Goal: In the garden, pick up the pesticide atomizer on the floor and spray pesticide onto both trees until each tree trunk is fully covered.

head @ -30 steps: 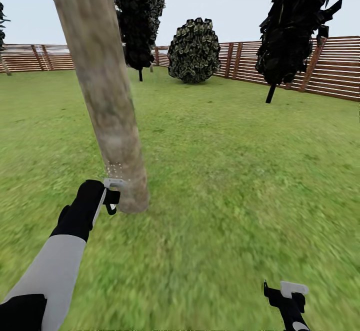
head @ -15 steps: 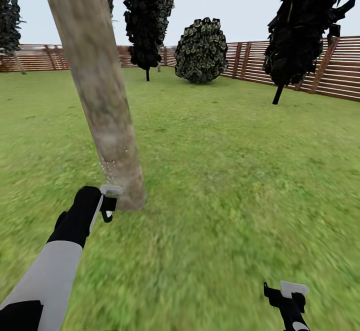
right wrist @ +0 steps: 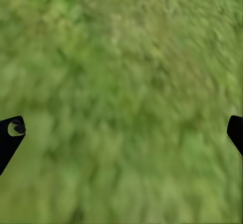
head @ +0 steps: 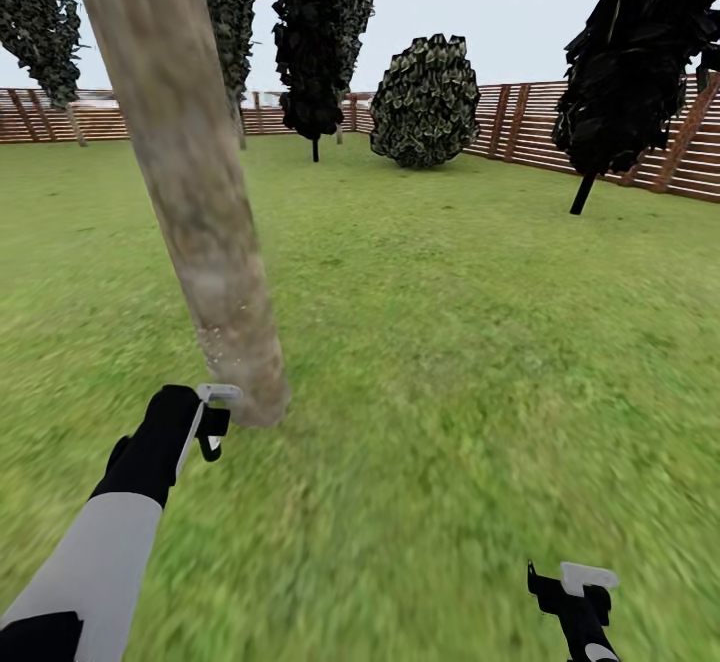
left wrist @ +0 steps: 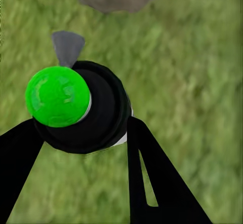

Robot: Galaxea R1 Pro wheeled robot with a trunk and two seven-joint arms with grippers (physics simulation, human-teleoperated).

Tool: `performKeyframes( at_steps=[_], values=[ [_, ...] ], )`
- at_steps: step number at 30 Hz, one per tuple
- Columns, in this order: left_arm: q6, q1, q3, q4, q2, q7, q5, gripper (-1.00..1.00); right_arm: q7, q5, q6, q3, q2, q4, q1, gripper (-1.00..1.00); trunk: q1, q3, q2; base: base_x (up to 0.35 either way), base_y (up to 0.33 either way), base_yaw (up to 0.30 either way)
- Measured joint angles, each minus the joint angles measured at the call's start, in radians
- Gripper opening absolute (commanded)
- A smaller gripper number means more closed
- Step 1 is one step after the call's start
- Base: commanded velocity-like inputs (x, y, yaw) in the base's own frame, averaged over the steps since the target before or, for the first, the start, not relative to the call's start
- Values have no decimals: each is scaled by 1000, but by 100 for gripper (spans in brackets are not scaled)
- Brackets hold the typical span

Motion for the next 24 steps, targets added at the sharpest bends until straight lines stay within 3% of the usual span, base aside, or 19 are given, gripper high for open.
performKeyframes(
  at_steps=[4,10,12,18,24],
  values=[
    [-3,2,7,9,16,1,-5,-100,0,0,0,0,0,0,0,100,0,0,0,238,-193,0],
    [-13,47,10,93,90,4,-10,-100,0,1,0,0,0,0,0,100,0,0,0,253,-95,159],
    [-26,52,10,113,99,4,-4,-100,0,1,0,0,0,0,0,100,0,0,0,72,-8,268],
    [-66,55,4,128,87,3,7,-100,0,1,0,0,0,0,0,100,0,0,0,33,-14,274],
    [-69,54,1,113,68,2,6,-100,0,1,0,0,-1,0,0,100,0,0,0,184,-207,30]
  ],
)
